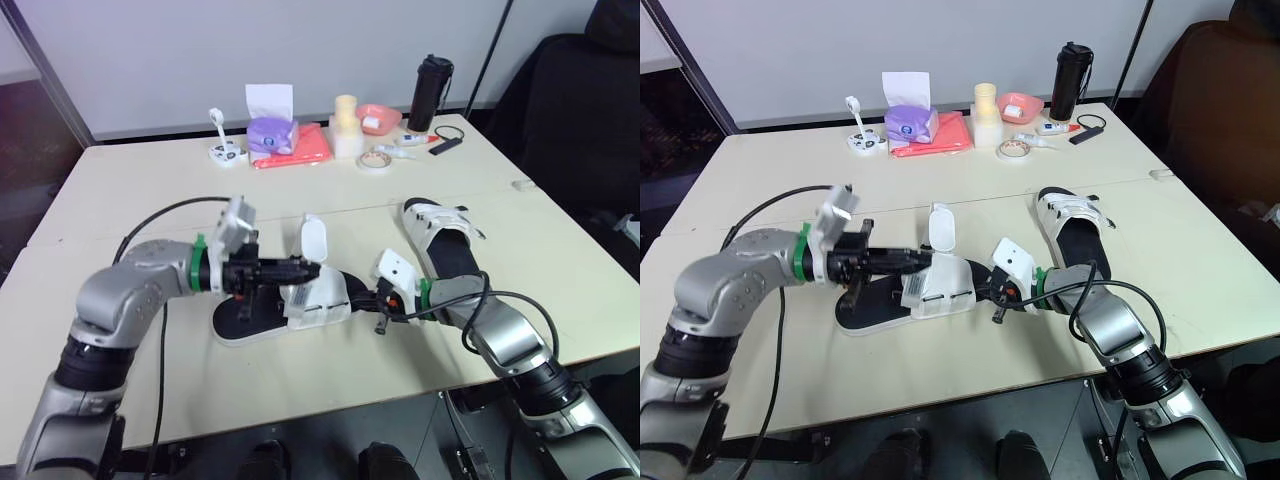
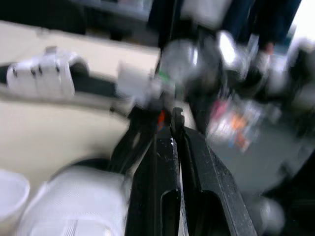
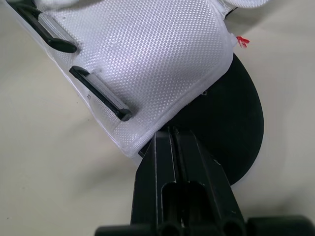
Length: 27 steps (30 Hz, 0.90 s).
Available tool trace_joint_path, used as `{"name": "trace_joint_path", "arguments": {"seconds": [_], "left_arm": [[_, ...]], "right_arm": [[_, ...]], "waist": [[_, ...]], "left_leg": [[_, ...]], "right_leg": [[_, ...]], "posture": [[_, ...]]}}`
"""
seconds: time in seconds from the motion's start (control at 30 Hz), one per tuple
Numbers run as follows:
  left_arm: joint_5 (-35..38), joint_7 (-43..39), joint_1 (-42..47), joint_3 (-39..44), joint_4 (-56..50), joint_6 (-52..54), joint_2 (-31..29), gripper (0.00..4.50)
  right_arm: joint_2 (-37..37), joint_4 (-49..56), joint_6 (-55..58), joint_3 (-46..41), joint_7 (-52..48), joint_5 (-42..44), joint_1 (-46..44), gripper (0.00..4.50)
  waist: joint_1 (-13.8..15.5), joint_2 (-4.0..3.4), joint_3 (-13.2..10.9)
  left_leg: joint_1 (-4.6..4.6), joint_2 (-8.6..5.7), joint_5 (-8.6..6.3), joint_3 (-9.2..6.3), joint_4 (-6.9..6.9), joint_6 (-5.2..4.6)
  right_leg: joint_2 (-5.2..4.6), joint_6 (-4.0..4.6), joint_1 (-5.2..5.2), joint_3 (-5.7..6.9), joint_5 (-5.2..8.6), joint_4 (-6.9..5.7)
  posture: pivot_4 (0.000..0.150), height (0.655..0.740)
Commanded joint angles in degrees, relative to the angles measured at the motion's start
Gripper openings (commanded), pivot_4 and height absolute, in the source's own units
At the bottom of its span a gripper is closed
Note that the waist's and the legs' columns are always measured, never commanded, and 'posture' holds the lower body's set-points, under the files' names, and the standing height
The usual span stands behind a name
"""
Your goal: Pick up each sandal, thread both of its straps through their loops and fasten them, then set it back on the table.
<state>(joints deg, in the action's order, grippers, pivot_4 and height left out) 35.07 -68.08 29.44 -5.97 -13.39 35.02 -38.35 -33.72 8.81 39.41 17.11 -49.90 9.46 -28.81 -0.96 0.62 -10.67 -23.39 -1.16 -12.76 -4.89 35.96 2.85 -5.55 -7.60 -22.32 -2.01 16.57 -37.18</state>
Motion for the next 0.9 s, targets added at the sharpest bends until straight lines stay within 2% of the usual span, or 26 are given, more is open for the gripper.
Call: {"name": "trace_joint_path", "arguments": {"seconds": [0.03, 0.17, 0.27, 0.37, 0.57, 0.7, 0.9], "left_arm": [[-2.7, -1.5, -0.9, -1.4, -1.7, -4.9, 0.0, 0.04], [-4.7, -1.2, -2.3, -3.5, -2.3, -8.3, 1.6, 0.04], [-2.6, -1.5, -2.6, -4.0, -3.9, -7.1, 3.2, 0.04], [-0.3, -2.8, -2.8, -4.2, -5.4, -4.1, 2.7, 0.93], [6.2, -7.5, -3.3, -3.8, -9.9, 4.0, -2.8, 3.66], [8.4, -8.1, -4.4, -1.5, -9.8, 5.4, -5.2, 3.66], [16.2, 3.9, -0.2, 8.1, -3.8, 16.2, -3.9, 3.66]], "right_arm": [[-0.2, -1.0, 0.1, 1.0, 0.0, -1.1, 0.2, 0.0], [-0.3, -1.3, -0.2, 1.0, -0.1, -1.3, 0.1, 0.0], [-0.4, -1.3, -0.3, 1.0, -0.2, -1.4, 0.1, 0.0], [-0.6, -1.3, -0.5, 1.0, -0.3, -1.4, 0.1, 0.0], [-0.6, -1.7, -0.6, 1.0, -0.5, -1.5, 0.0, 0.0], [-0.5, -2.1, -0.9, 1.1, -0.5, -1.7, -0.1, 0.0], [-0.5, -2.3, -1.3, 1.0, -0.6, -1.8, 0.0, 0.0]], "waist": [[0.0, 0.01, 0.0], [0.0, 0.0, 0.0], [0.0, 0.0, 0.0], [0.0, 0.01, 0.0], [-0.1, 0.01, 0.0], [-0.1, 0.01, 0.0], [-0.1, 0.05, 0.0]], "left_leg": [[-0.01, 0.0, 0.0, 0.0, 0.0, 0.0], [-0.01, 0.0, 0.0, 0.0, 0.01, 0.0], [-0.01, 0.0, 0.0, 0.0, 0.01, 0.0], [-0.01, 0.0, 0.0, -0.01, 0.01, 0.0], [-0.01, 0.0, 0.0, -0.01, 0.01, -0.01], [-0.01, 0.0, 0.0, -0.01, 0.0, -0.01], [-0.01, 0.0, 0.0, -0.06, 0.05, -0.01]], "right_leg": [[0.0, 0.0, 0.0, 0.0, 0.0, 0.0], [0.0, 0.01, 0.01, 0.0, 0.0, 0.02], [-0.01, 0.01, 0.01, 0.0, 0.0, 0.03], [0.0, 0.0, 0.0, 0.0, 0.0, 0.02], [0.0, 0.0, 0.0, 0.0, 0.0, 0.02], [0.0, 0.0, 0.01, 0.0, 0.0, 0.02], [0.0, 0.0, 0.02, 0.02, 0.0, 0.01]], "posture": [[0.15, 0.74], [0.15, 0.74], [0.15, 0.74], [0.15, 0.74], [0.15, 0.74], [0.15, 0.74], [0.15, 0.74]]}}
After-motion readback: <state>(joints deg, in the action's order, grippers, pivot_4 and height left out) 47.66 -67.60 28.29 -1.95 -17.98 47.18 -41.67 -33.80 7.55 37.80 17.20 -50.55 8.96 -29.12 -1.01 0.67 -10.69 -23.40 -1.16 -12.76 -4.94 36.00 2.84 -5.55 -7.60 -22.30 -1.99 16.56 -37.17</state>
